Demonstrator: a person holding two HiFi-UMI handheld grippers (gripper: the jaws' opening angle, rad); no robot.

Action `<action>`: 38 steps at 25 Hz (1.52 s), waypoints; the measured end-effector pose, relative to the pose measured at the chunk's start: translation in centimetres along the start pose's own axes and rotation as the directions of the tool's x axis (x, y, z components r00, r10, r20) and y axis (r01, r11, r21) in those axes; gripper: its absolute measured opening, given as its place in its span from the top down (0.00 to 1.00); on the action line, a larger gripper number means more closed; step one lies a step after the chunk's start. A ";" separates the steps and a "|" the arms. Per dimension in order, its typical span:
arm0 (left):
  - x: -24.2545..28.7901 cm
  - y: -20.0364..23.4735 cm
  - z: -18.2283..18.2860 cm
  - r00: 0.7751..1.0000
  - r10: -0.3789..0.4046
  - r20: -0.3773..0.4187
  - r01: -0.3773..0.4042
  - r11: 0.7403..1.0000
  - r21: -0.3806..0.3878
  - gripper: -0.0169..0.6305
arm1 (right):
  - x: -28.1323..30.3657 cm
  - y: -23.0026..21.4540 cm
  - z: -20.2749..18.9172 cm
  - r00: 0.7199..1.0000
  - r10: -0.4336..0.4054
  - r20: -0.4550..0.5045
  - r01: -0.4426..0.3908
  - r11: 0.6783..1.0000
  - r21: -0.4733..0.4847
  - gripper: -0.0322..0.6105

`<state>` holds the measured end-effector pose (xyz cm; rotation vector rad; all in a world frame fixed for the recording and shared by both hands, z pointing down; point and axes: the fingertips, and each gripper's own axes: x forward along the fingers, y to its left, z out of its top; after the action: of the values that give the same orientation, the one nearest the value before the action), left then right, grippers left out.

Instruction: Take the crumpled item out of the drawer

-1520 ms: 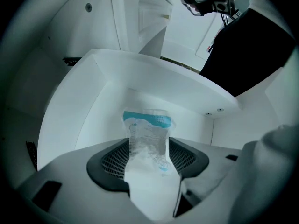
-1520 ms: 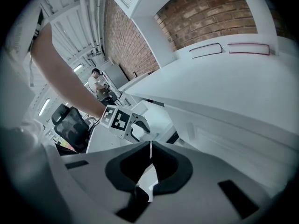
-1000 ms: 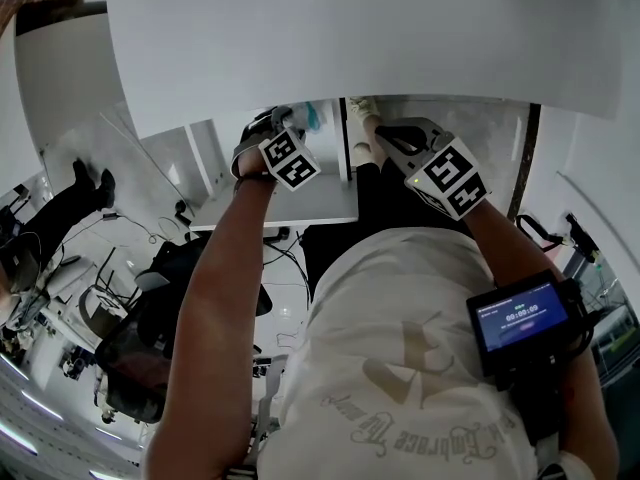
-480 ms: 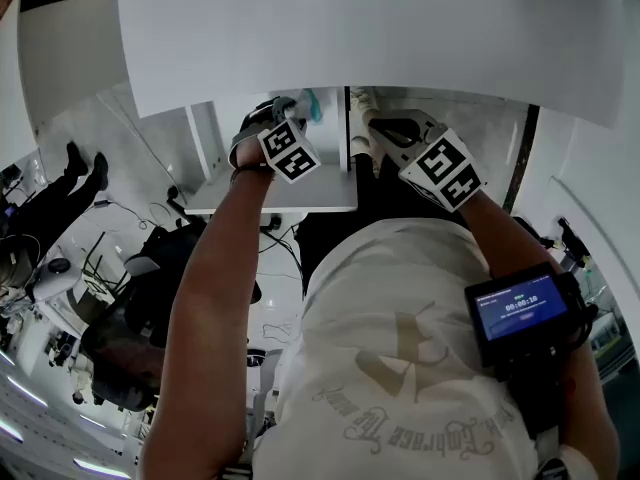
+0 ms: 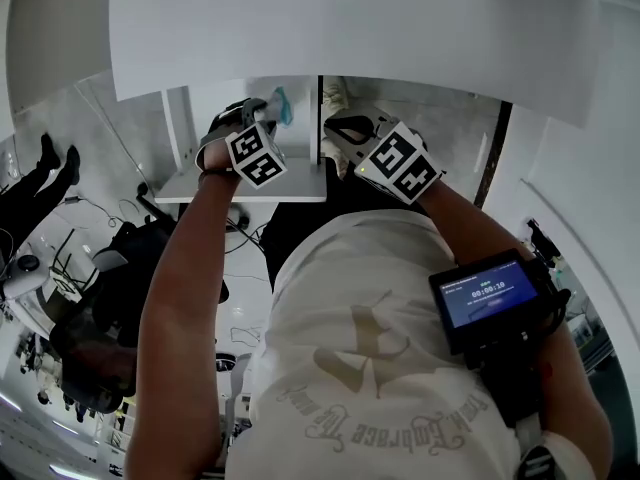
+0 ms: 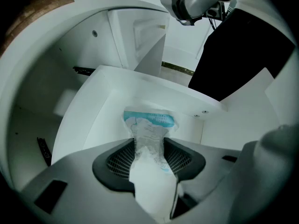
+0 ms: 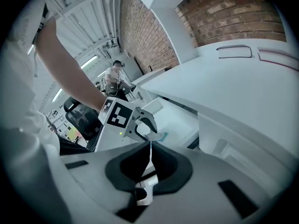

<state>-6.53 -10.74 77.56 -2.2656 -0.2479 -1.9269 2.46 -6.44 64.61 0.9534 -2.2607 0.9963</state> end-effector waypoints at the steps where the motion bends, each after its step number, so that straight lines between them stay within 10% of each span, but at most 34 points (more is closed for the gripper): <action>1: -0.2 0.0 -0.1 1.000 0.002 0.003 -0.002 1.000 -0.001 0.64 | 0.1 0.1 0.1 1.000 0.004 -0.004 -0.004 1.000 -0.007 0.91; 38: -9.6 1.4 -1.4 0.980 0.190 0.061 -0.164 0.942 -0.292 0.64 | 1.1 1.7 2.1 0.995 0.096 0.009 -0.095 0.993 -0.076 0.91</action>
<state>-9.06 -12.70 68.33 -2.4545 0.2352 -1.8746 0.15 -7.66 63.30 0.8291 -2.3556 0.9403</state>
